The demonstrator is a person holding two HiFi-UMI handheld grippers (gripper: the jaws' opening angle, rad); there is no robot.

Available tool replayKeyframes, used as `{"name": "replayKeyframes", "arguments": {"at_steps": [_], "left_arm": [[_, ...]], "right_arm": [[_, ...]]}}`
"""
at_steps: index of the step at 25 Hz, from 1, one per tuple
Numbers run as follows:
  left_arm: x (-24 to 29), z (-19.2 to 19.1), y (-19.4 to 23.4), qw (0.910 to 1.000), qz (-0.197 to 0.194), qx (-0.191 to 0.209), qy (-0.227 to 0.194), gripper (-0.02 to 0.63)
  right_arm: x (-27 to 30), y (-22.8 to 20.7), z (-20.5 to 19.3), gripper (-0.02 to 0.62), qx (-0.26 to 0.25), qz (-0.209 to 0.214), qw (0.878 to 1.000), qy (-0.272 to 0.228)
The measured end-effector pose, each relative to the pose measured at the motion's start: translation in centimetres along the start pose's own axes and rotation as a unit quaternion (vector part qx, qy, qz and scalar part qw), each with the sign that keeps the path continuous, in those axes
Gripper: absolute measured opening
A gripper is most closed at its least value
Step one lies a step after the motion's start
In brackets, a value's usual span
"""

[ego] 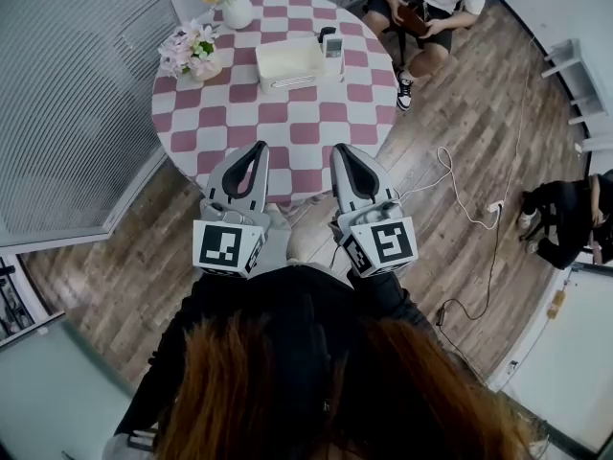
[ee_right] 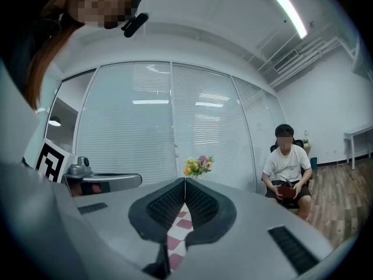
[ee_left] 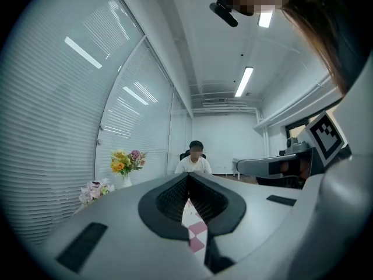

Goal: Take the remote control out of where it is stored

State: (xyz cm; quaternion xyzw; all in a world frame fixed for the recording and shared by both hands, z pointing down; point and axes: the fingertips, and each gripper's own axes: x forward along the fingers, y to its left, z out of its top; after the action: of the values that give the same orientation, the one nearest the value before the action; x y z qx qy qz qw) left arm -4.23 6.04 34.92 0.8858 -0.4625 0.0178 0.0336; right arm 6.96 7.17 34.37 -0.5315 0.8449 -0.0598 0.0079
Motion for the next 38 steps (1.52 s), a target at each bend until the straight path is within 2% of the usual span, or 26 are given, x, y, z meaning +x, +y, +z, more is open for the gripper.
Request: {"name": "replayKeyframes", "arguments": {"at_steps": [17,27,38], "left_arm": [[9.0,1.0,8.8,0.9996,-0.026,0.005,0.006,0.009],[11.5,0.4,9.9,0.9992,-0.034,-0.002,0.022,0.009],[12.4,-0.2,9.3,0.9995,-0.005,-0.013,0.028,0.009]], "right_arm": [[12.2,-3.4,1.2,0.014,0.001,-0.019,1.000,-0.002],[14.6,-4.9,0.6,0.014,0.009,-0.026,1.000,0.013],[15.3,-6.9,-0.6,0.014,0.001,-0.006,0.999,0.037]]}}
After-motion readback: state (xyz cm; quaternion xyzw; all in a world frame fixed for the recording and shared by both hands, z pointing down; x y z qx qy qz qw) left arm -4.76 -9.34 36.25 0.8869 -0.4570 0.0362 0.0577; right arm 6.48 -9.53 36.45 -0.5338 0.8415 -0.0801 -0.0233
